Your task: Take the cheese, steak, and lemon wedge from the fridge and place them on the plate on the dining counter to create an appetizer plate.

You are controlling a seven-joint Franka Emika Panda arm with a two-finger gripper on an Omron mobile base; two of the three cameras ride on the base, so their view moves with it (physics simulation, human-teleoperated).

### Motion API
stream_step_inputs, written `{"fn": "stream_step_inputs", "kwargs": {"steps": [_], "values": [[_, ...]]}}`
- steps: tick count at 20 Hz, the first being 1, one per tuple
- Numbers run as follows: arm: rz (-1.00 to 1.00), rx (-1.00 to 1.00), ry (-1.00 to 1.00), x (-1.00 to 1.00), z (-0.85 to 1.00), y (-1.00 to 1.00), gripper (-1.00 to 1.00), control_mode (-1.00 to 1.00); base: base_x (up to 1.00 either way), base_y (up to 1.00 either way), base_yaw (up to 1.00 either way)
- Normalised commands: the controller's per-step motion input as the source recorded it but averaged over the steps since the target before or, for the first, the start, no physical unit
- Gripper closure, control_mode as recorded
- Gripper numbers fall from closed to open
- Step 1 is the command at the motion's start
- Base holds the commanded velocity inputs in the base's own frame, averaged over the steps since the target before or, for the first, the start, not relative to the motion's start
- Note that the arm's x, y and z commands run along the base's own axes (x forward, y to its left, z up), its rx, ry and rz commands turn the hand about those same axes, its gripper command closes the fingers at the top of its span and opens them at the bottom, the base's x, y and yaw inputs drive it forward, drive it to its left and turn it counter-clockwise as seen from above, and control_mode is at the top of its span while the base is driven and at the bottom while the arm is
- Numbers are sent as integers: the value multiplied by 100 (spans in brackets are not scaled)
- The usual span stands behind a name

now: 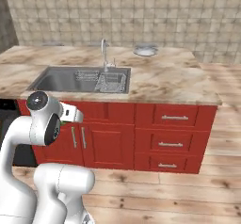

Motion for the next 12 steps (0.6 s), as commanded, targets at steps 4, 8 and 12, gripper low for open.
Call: {"fn": "stream_step_inputs", "kwargs": {"steps": [4,8,12], "values": [[0,0,0,0,0,0,100,100,0,-100,-58],[0,0,0,0,0,0,100,100,0,-100,-58],[0,0,0,0,0,0,100,100,0,-100,-57]]}}
